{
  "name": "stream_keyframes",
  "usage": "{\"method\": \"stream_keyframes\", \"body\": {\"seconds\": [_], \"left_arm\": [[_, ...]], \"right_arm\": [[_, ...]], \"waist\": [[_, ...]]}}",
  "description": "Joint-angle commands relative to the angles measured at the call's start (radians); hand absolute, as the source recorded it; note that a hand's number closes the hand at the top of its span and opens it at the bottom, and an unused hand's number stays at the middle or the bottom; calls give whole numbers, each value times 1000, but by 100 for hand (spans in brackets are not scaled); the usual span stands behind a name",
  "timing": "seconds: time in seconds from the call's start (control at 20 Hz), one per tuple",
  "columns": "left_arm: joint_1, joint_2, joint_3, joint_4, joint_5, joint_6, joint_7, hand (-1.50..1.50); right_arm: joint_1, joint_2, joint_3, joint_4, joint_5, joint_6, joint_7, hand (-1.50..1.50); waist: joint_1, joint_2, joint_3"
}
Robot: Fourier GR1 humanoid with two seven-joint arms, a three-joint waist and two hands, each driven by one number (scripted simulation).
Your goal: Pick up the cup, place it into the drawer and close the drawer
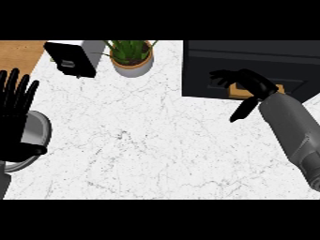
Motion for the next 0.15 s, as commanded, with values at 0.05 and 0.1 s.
{"method": "stream_keyframes", "body": {"seconds": [0.05, 0.1], "left_arm": [[19, -5, -10, -3, -27, -21, -25, -150], [-10, -27, -6, 28, -27, 7, -22, -150]], "right_arm": [[-64, -73, -51, 79, -9, -52, 92, -150], [-62, -64, -48, 84, -6, -53, 91, -150]], "waist": [[22, 34, 10], [5, 34, 10]]}}
